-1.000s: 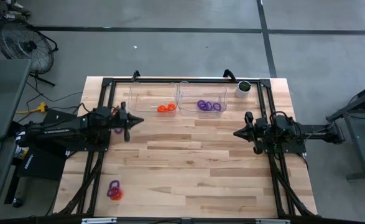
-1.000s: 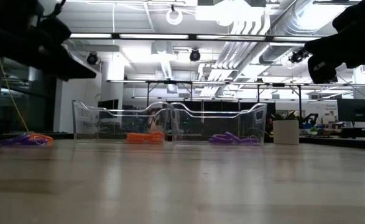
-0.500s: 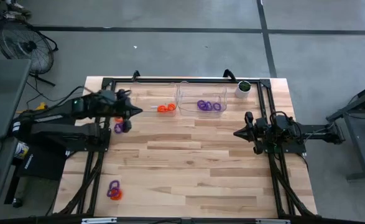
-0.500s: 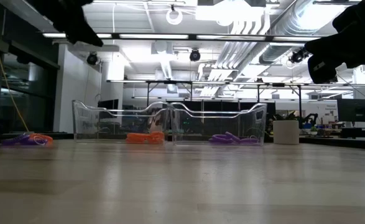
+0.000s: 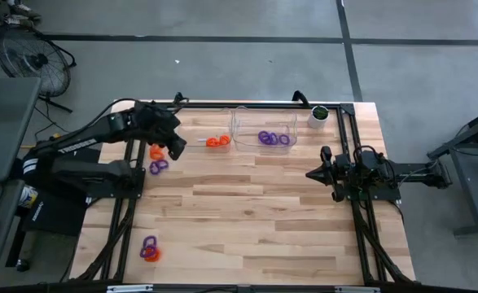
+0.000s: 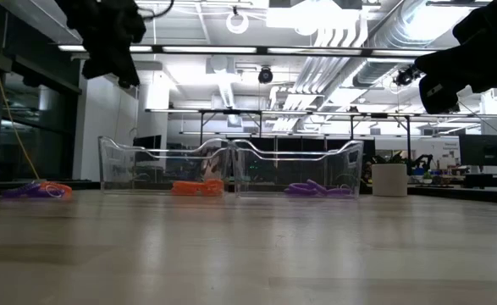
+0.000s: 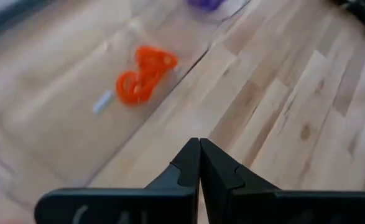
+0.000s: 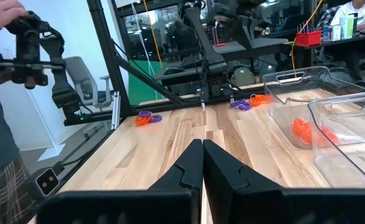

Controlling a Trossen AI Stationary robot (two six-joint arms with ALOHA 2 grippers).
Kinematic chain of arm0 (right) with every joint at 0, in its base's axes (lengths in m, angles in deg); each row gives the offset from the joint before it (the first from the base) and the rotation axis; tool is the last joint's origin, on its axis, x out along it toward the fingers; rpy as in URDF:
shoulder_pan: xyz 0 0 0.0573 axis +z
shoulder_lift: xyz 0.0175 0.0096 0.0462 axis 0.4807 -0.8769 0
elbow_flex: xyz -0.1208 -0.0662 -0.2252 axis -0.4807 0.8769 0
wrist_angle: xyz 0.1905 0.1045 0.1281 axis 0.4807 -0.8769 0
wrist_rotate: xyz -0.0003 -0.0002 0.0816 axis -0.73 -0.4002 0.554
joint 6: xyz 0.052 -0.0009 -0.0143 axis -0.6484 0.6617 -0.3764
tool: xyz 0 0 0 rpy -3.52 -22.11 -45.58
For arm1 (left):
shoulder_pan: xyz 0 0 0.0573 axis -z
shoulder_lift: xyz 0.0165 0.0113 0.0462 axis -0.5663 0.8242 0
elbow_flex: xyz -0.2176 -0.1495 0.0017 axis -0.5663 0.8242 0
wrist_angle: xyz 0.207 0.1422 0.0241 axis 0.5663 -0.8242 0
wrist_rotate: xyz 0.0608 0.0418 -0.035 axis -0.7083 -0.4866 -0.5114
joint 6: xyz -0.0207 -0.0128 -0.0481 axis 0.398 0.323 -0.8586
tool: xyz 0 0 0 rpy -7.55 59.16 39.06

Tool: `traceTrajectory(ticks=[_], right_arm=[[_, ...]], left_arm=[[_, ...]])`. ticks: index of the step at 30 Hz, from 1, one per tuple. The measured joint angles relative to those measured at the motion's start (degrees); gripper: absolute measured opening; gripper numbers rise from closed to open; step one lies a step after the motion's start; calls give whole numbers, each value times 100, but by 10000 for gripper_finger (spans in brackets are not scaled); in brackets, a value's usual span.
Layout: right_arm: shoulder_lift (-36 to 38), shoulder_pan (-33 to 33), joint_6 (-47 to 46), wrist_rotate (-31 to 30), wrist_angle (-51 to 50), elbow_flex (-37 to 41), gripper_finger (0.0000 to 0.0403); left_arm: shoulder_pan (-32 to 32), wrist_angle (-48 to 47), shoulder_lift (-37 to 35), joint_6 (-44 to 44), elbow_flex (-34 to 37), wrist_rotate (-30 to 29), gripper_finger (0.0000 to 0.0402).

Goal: Sort spring keychains
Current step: Put the orange spring keychain into the left transparent bin

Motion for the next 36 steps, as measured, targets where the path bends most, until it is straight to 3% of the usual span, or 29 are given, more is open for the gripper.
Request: traceTrajectory(ticks=[6,11,21,28,36], right_arm=[[0,0,0,0,1,0,7],[0,1,0,0,1,0,8],[0,-1,-1,7,3,0,6],[0,0,-2,9,3,0,7],[0,-1,-2,11,3,0,9]], left_arm=[[-516,-180,166,258,0,82,1],[-1137,-327,275,539,-8,731,1],[-2440,-732,860,-1486,-7,1028,1],[-3003,-929,987,-2272,-6,528,1],[-3333,-1018,985,-4218,273,-115,1]])
